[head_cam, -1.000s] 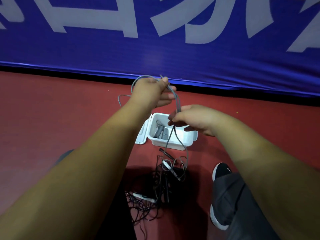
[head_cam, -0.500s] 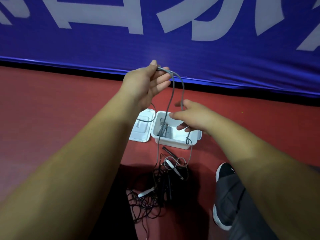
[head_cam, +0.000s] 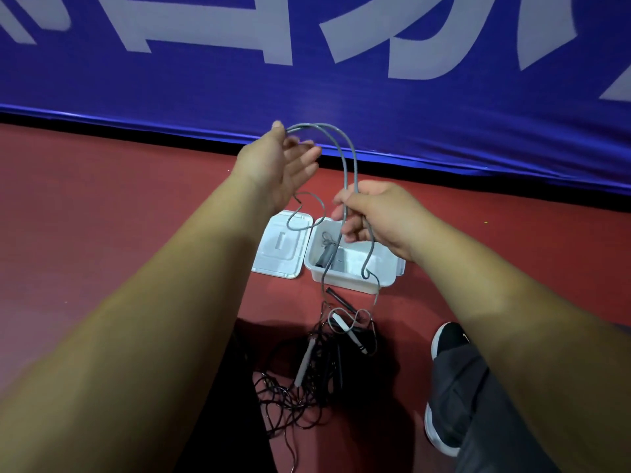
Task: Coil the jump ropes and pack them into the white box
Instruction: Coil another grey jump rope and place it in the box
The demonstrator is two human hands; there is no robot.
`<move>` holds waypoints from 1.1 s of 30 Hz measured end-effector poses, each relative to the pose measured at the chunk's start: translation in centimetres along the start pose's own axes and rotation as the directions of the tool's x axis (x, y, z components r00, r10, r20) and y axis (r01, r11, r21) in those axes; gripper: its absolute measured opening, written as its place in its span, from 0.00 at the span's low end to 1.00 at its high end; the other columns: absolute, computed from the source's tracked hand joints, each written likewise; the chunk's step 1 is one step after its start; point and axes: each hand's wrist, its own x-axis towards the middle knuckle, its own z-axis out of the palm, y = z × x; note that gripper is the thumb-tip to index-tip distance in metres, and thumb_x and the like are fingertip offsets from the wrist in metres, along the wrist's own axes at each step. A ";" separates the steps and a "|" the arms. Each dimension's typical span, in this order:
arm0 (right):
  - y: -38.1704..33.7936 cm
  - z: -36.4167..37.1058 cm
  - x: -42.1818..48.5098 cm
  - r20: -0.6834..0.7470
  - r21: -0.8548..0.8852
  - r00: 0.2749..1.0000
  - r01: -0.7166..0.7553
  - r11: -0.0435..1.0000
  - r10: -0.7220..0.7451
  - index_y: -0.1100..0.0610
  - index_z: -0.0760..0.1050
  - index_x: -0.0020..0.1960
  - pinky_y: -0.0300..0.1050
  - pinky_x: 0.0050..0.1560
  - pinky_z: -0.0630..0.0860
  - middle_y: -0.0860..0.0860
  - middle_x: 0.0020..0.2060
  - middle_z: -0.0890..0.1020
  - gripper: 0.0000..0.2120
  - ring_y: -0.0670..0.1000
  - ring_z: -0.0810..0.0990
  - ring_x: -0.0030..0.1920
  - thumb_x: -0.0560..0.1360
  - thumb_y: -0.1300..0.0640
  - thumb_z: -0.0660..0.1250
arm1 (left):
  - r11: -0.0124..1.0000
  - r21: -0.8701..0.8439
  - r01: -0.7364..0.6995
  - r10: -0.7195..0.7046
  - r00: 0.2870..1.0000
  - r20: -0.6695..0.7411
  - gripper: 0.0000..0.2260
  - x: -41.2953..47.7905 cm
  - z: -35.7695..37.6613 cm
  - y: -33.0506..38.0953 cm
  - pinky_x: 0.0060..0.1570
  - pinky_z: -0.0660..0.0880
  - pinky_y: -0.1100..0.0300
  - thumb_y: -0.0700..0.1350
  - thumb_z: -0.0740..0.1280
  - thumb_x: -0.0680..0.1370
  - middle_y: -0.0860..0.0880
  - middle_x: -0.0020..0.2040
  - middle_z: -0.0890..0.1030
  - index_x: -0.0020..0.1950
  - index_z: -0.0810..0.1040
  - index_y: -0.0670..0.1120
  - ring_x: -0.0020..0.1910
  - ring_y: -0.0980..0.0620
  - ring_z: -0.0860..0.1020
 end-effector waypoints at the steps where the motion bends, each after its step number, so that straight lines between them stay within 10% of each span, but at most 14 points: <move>1: -0.4 0.1 0.0 -0.048 0.045 0.998 0.033 0.998 -0.031 0.60 0.79 0.51 0.46 0.33 0.80 0.55 0.38 0.84 0.09 0.49 0.77 0.27 0.86 0.61 0.62 | 0.996 0.081 0.034 -0.031 0.999 -0.037 0.22 0.3 -0.5 -0.2 0.45 0.86 0.51 0.58 0.55 0.88 0.43 0.54 0.87 0.53 0.77 0.41 0.48 0.47 0.88; 6: -2.4 -0.2 -0.4 -0.161 0.281 0.986 0.079 0.956 -0.034 0.60 0.78 0.53 0.45 0.33 0.79 0.52 0.35 0.75 0.10 0.46 0.68 0.26 0.88 0.61 0.59 | 0.759 0.625 0.182 -0.224 0.975 -0.012 0.17 -0.1 -1.4 -2.4 0.41 0.81 0.54 0.47 0.55 0.85 0.44 0.50 0.88 0.64 0.79 0.39 0.43 0.44 0.87; 11: -3.2 -0.7 -0.1 -0.166 0.523 0.986 0.082 0.848 0.008 0.61 0.75 0.53 0.50 0.37 0.84 0.53 0.35 0.76 0.09 0.47 0.70 0.28 0.88 0.62 0.58 | 0.380 0.906 -0.185 -0.451 0.818 0.356 0.25 -1.7 -1.2 -6.1 0.62 0.74 0.58 0.32 0.63 0.78 0.52 0.68 0.81 0.72 0.78 0.52 0.66 0.55 0.78; 19: -3.4 -2.9 1.0 -0.328 0.606 0.945 0.198 0.770 0.015 0.59 0.75 0.54 0.51 0.40 0.85 0.55 0.39 0.82 0.07 0.48 0.78 0.31 0.87 0.63 0.59 | 0.503 0.801 -0.325 -0.293 0.808 0.512 0.05 -2.0 0.1 -7.0 0.60 0.79 0.55 0.40 0.70 0.83 0.47 0.52 0.88 0.56 0.84 0.41 0.49 0.56 0.84; 24: -2.0 -4.9 1.2 -0.349 0.179 0.916 -0.141 0.974 0.197 0.60 0.79 0.61 0.47 0.43 0.78 0.64 0.56 0.86 0.19 0.55 0.80 0.41 0.87 0.45 0.58 | 0.686 0.697 -0.211 -0.237 0.841 0.487 0.05 -2.7 1.5 -5.2 0.57 0.82 0.51 0.43 0.67 0.85 0.41 0.56 0.87 0.53 0.82 0.44 0.48 0.50 0.86; 27: -0.9 -4.3 0.5 -0.255 0.052 0.903 -0.344 0.938 0.345 0.62 0.80 0.61 0.48 0.46 0.79 0.61 0.55 0.85 0.15 0.57 0.82 0.45 0.82 0.60 0.58 | 0.827 0.550 -0.117 -0.180 0.872 0.456 0.05 -2.9 2.1 -3.7 0.49 0.84 0.57 0.44 0.68 0.84 0.40 0.54 0.87 0.51 0.81 0.44 0.45 0.51 0.87; 33: 0.4 -2.8 -0.9 -0.043 -0.439 0.955 -0.282 0.853 0.294 0.50 0.87 0.55 0.52 0.55 0.72 0.47 0.52 0.90 0.15 0.53 0.84 0.57 0.76 0.57 0.63 | 0.963 0.268 -0.035 -0.043 0.958 0.283 0.09 -2.5 2.0 -2.0 0.42 0.85 0.59 0.49 0.70 0.83 0.44 0.49 0.89 0.54 0.80 0.43 0.44 0.51 0.88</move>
